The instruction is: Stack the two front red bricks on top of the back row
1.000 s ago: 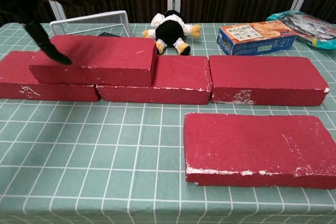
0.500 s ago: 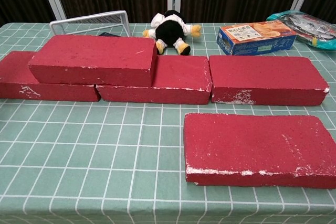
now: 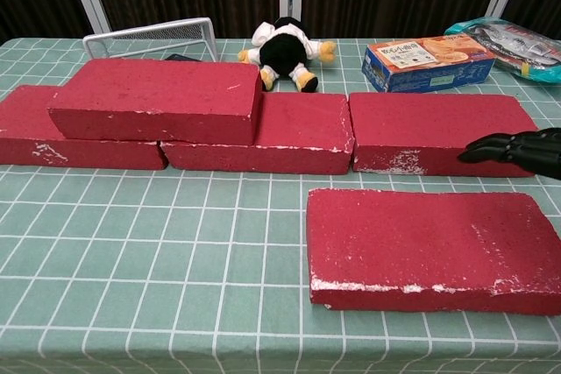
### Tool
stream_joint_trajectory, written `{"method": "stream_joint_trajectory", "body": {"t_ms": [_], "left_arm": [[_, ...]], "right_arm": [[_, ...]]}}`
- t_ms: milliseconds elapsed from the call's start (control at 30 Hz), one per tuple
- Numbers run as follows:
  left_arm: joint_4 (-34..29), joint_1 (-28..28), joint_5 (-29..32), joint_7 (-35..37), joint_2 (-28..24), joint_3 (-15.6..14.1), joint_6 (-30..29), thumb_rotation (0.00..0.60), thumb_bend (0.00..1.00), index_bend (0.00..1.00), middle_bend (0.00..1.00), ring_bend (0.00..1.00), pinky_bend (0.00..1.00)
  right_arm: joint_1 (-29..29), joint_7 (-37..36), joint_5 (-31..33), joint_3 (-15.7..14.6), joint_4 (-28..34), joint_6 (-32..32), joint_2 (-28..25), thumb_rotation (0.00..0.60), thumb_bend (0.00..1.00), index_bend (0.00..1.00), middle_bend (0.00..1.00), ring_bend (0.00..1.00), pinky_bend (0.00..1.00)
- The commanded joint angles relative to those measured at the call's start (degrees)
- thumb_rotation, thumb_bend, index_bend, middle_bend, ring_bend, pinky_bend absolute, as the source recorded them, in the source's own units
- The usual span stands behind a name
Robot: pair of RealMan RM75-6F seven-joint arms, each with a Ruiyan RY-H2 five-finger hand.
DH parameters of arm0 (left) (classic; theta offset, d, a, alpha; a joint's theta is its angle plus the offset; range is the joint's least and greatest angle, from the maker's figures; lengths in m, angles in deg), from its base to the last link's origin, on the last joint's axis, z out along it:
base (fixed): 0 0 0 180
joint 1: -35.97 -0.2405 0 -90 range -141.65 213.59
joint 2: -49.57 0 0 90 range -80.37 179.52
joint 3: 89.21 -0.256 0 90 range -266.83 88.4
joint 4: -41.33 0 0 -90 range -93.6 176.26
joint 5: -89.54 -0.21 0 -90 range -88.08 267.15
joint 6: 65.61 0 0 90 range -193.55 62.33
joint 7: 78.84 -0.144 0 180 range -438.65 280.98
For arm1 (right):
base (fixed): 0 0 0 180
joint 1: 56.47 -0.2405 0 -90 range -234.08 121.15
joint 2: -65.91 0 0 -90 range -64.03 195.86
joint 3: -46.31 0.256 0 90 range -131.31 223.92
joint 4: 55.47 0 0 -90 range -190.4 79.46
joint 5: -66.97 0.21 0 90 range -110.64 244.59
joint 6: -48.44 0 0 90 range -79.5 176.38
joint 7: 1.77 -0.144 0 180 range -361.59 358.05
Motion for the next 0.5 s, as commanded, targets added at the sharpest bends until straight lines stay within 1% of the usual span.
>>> {"method": "stream_joint_trajectory", "body": {"t_ms": [33,267,500], "left_arm": [[1.5,-1.0,-1.1,1.1,0.6,0.5,0.1,0.600,0.00,0.05,0.00,0.00,0.00],[2.7,-2.0,-1.6,1.4,0.6,1.5,1.6,0.600,0.00,0.05,0.00,0.00,0.00],[3.9,-2.9,-2.3,2.6,0.9,2.6,2.1,0.600,0.00,0.05,0.00,0.00,0.00]], "right_arm": [[-1.3,3.8,3.9,0.5,-0.6,1.5,4.1,0.600,0.00,0.00,0.00,0.00,0.00],[-2.9,6.9,8.6,1.3,-2.6,2.1,10.4,0.600,0.00,0.00,0.00,0.00,0.00],[-3.8,7.8,11.9,2.5,-4.8,0.1,14.8,0.600,0.00,0.00,0.00,0.00,0.00]]}}
